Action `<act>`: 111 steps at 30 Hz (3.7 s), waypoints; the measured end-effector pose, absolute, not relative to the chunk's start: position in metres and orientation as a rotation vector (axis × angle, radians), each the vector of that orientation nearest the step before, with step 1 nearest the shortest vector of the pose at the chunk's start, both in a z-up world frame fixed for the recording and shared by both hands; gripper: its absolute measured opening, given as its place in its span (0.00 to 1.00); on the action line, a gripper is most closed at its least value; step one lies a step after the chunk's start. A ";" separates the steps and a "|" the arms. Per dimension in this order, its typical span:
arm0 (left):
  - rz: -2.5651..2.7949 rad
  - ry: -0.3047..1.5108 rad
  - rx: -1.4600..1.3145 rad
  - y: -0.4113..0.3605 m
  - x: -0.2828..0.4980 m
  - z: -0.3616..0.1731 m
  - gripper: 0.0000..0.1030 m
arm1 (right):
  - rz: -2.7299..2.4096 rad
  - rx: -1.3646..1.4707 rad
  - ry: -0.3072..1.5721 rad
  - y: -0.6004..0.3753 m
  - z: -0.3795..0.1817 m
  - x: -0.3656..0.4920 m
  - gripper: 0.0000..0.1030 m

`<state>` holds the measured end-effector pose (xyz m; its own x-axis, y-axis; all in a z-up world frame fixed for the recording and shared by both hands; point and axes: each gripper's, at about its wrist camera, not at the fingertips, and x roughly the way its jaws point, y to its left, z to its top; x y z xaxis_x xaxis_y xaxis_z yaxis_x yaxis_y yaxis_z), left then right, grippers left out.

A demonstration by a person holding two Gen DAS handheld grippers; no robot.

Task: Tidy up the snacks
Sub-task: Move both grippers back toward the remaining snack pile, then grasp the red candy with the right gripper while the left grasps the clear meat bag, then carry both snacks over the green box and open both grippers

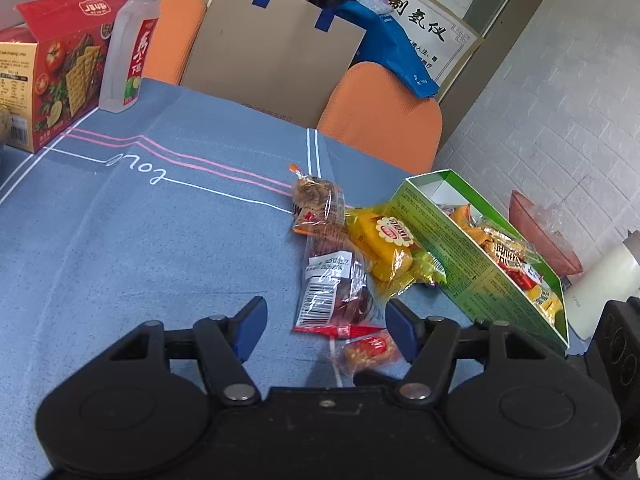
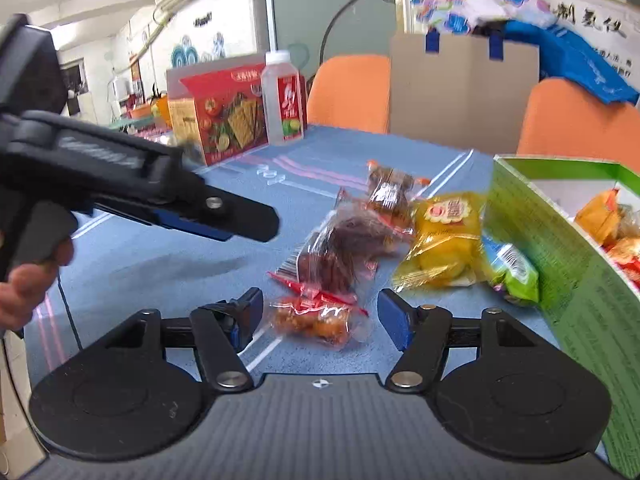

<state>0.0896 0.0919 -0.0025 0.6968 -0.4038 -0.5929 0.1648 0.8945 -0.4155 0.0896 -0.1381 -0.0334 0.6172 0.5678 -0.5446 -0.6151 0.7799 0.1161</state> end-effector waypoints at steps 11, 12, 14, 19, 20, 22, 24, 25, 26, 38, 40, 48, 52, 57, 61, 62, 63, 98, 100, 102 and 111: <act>-0.316 0.732 -0.370 0.092 0.096 -0.008 1.00 | 0.741 -0.148 0.572 -0.142 -0.026 0.068 0.90; -0.309 0.734 -0.372 0.095 0.094 -0.008 1.00 | 0.752 -0.154 0.562 -0.140 -0.025 0.071 0.90; -0.296 0.737 -0.379 0.099 0.089 -0.008 1.00 | 0.774 -0.169 0.548 -0.133 -0.026 0.076 0.90; -0.311 0.746 -0.392 0.104 0.077 -0.010 1.00 | 0.808 -0.156 0.599 -0.126 -0.034 0.085 0.44; -0.314 0.748 -0.392 0.103 0.077 -0.010 1.00 | 0.810 -0.145 0.617 -0.128 -0.036 0.084 0.44; -0.335 0.746 -0.394 0.098 0.075 -0.010 1.00 | 0.786 -0.138 0.618 -0.133 -0.035 0.078 0.43; -0.366 0.741 -0.385 0.089 0.076 -0.009 1.00 | 0.747 -0.142 0.611 -0.139 -0.035 0.070 0.43; -0.382 0.739 -0.373 0.082 0.076 -0.008 1.00 | 0.726 -0.139 0.610 -0.144 -0.035 0.067 0.43; -0.398 0.738 -0.360 0.076 0.077 -0.008 1.00 | 0.702 -0.125 0.612 -0.150 -0.036 0.064 0.43; -0.240 0.705 -0.291 0.044 0.116 -0.013 1.00 | 0.544 -0.024 0.624 -0.200 -0.041 0.055 0.47; -0.224 0.731 -0.271 0.041 0.130 -0.018 1.00 | 0.540 -0.018 0.623 -0.199 -0.041 0.055 0.47; -0.235 0.765 -0.245 0.038 0.139 -0.027 0.95 | 0.555 -0.028 0.625 -0.194 -0.042 0.056 0.54; -0.242 0.757 -0.205 0.033 0.137 -0.029 0.93 | 0.548 -0.035 0.630 -0.189 -0.042 0.059 0.54; -0.268 0.739 -0.244 0.035 0.123 -0.025 0.90 | 0.566 -0.024 0.630 -0.191 -0.043 0.058 0.34; -0.309 0.717 -0.288 0.039 0.112 -0.011 0.89 | 0.557 0.006 0.601 -0.198 -0.037 0.053 0.34; -0.317 0.707 -0.291 0.038 0.110 -0.005 0.89 | 0.557 0.013 0.589 -0.200 -0.034 0.051 0.34; -0.326 0.692 -0.290 0.036 0.108 0.001 0.89 | 0.558 0.016 0.572 -0.202 -0.029 0.050 0.34; -0.480 0.673 -0.170 -0.117 0.228 0.037 1.00 | 0.039 0.177 0.316 -0.363 0.001 0.107 0.42; -0.445 0.646 -0.178 -0.112 0.220 0.032 1.00 | 0.036 0.118 0.348 -0.356 -0.006 0.109 0.99; -0.441 0.628 -0.190 -0.105 0.211 0.032 1.00 | 0.024 0.080 0.346 -0.351 -0.011 0.105 1.00; -0.405 0.557 -0.244 -0.054 0.168 0.053 1.00 | 0.100 0.122 0.265 -0.333 0.012 0.076 1.00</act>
<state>0.1684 -0.0540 0.0531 0.7731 -0.4347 -0.4618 0.3046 0.8932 -0.3309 0.0764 -0.3335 0.0123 0.9601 0.1143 -0.2553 -0.0823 0.9877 0.1328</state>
